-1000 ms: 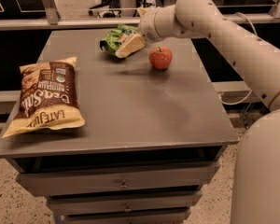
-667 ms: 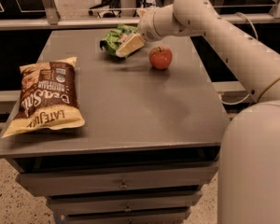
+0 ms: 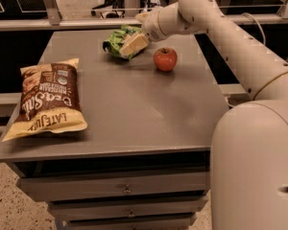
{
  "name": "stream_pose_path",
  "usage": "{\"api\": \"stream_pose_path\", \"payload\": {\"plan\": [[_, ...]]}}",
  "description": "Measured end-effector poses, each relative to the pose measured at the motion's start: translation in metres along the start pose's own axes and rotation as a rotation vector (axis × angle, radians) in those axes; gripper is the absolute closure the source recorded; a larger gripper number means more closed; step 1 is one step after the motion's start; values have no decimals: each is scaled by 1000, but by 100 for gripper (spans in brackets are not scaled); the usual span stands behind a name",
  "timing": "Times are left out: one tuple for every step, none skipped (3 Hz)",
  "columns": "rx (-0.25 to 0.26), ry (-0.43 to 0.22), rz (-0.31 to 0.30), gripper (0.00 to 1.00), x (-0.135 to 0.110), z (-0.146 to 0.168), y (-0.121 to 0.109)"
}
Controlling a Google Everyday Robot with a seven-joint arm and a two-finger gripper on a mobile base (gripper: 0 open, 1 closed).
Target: Move green rice chip bag near brown chip bag
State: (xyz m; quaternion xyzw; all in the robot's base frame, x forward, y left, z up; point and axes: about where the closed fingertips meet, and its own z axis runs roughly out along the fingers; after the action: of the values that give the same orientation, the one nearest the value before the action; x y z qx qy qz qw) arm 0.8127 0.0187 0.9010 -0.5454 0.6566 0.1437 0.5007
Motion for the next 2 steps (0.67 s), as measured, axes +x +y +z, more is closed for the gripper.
{"api": "stream_pose_path", "payload": {"plan": [[-35,5,-13,42,2,0,3],[-78,15,-39,73,2,0,8]]}}
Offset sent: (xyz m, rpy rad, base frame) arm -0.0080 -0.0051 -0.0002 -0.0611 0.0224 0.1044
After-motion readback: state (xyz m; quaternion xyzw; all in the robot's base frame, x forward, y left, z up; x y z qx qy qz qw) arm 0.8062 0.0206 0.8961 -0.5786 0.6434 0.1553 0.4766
